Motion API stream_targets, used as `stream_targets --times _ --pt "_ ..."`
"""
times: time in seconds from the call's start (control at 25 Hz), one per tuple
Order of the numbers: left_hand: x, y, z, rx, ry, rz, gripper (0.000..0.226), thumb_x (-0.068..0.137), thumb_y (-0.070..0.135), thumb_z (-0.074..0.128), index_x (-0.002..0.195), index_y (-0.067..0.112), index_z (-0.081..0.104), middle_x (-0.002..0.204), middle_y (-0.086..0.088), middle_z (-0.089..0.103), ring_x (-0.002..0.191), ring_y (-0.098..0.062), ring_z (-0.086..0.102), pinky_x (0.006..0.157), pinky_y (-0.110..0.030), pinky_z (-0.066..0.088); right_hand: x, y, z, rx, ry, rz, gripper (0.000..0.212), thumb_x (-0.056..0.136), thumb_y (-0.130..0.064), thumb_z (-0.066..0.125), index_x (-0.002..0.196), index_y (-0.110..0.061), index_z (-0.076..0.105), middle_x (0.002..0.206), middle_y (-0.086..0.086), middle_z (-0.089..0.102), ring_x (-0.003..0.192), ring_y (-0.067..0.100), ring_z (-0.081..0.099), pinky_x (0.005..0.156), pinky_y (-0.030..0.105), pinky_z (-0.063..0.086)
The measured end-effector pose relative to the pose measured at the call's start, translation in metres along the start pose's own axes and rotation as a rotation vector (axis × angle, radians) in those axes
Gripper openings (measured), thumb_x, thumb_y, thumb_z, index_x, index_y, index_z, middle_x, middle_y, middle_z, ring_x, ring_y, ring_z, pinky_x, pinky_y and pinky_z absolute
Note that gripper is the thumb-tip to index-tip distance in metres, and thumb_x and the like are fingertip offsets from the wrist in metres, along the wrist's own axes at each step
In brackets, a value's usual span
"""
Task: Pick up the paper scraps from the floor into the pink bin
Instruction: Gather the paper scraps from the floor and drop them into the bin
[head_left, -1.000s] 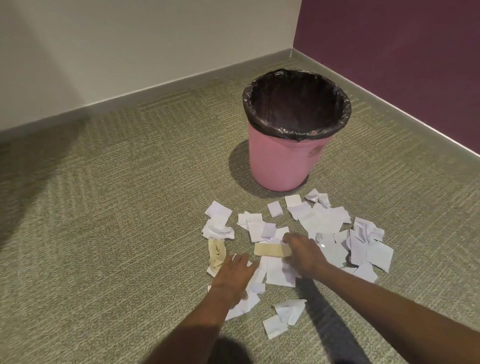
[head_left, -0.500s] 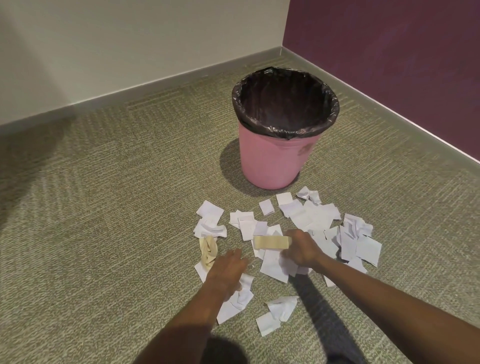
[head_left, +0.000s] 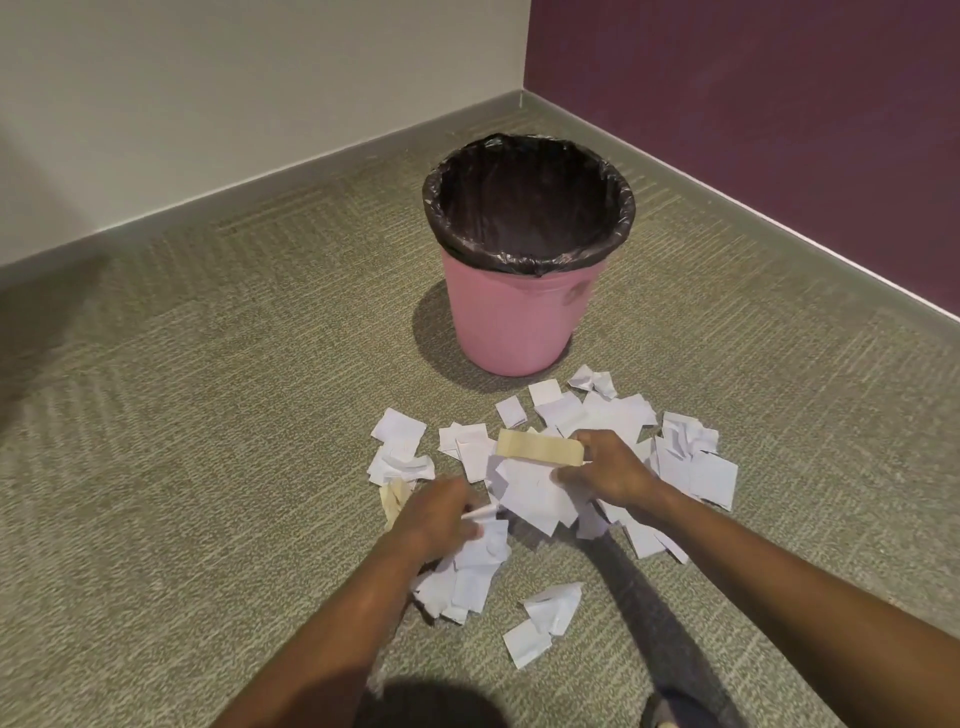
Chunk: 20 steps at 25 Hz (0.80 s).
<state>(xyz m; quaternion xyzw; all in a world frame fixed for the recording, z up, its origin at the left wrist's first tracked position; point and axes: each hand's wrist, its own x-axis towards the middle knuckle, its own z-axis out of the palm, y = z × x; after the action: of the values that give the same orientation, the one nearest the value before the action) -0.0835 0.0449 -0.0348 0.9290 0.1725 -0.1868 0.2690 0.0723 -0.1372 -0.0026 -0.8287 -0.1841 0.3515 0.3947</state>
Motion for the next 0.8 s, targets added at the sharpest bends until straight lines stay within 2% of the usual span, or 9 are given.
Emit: stream_targets --times 0.08,0.2,0.32,0.48,0.52,0.6,0.64,0.8 --pt "0.006 0.01 -0.031 -0.02 0.041 0.056 0.031 0.082 0.029 0.074 0.064 0.02 0.05 0.074 -0.007 0.057 0.079 -0.026 0.061 0.06 -0.028 0.031 -0.004 -0.013 -0.011 0.128 0.027 -0.018 0.019 0.076 0.0 0.076 0.088 -0.009 0.064 0.079 0.005 0.063 0.067 0.016 0.062 0.049 0.023 0.049" --pt "0.015 0.021 -0.079 -0.104 0.102 0.129 0.036 0.082 0.026 0.075 0.057 0.019 0.051 0.056 0.003 0.048 0.056 -0.016 0.045 0.054 -0.028 0.029 -0.006 -0.033 -0.028 0.248 0.094 -0.051 0.029 0.078 -0.002 0.076 0.105 -0.005 0.066 0.091 0.008 0.069 0.08 0.018 0.065 0.063 0.024 0.05" --pt "0.016 0.022 -0.117 -0.174 0.151 0.166 0.022 0.082 0.023 0.076 0.064 0.02 0.065 0.059 0.001 0.059 0.055 -0.014 0.046 0.055 -0.029 0.035 -0.007 -0.053 -0.044 0.343 0.175 -0.074 0.029 0.079 -0.003 0.077 0.106 -0.004 0.066 0.095 0.013 0.07 0.081 0.02 0.063 0.069 0.03 0.047" --pt "0.003 0.037 -0.164 -0.108 0.198 0.233 0.028 0.083 0.021 0.076 0.06 0.026 0.062 0.059 0.006 0.059 0.056 -0.017 0.052 0.058 -0.036 0.044 -0.012 -0.083 -0.07 0.414 0.247 -0.127 0.032 0.078 -0.006 0.079 0.107 -0.007 0.065 0.102 0.012 0.072 0.087 0.02 0.067 0.07 0.03 0.054" --pt "-0.001 0.041 -0.178 -0.121 0.221 0.243 0.022 0.083 0.02 0.076 0.065 0.026 0.067 0.063 0.004 0.064 0.06 -0.019 0.058 0.06 -0.039 0.048 -0.015 -0.093 -0.077 0.424 0.263 -0.143 0.031 0.078 -0.006 0.079 0.106 -0.01 0.065 0.102 0.009 0.073 0.089 0.02 0.069 0.07 0.03 0.057" --pt "-0.009 0.047 -0.208 -0.253 0.308 0.23 0.002 0.083 0.017 0.075 0.082 0.018 0.075 0.079 -0.002 0.074 0.072 -0.023 0.069 0.065 -0.042 0.055 -0.022 -0.117 -0.094 0.469 0.283 -0.175 0.027 0.081 -0.003 0.075 0.103 -0.013 0.063 0.099 0.004 0.07 0.086 0.017 0.069 0.063 0.024 0.056" --pt "-0.012 0.05 -0.221 -0.377 0.361 0.201 0.004 0.084 0.014 0.075 0.087 0.016 0.076 0.083 -0.002 0.075 0.074 -0.022 0.071 0.065 -0.04 0.057 -0.023 -0.13 -0.103 0.496 0.288 -0.189 0.028 0.082 -0.001 0.072 0.106 -0.011 0.062 0.099 0.003 0.069 0.086 0.017 0.069 0.063 0.023 0.056" --pt "-0.008 0.064 -0.26 -0.877 0.578 0.101 0.004 0.083 0.013 0.074 0.086 0.016 0.073 0.087 -0.003 0.075 0.072 -0.018 0.071 0.061 -0.032 0.053 -0.014 -0.174 -0.133 0.554 0.345 -0.219 0.037 0.083 -0.001 0.07 0.118 -0.003 0.059 0.106 0.008 0.069 0.091 0.026 0.071 0.067 0.03 0.058"
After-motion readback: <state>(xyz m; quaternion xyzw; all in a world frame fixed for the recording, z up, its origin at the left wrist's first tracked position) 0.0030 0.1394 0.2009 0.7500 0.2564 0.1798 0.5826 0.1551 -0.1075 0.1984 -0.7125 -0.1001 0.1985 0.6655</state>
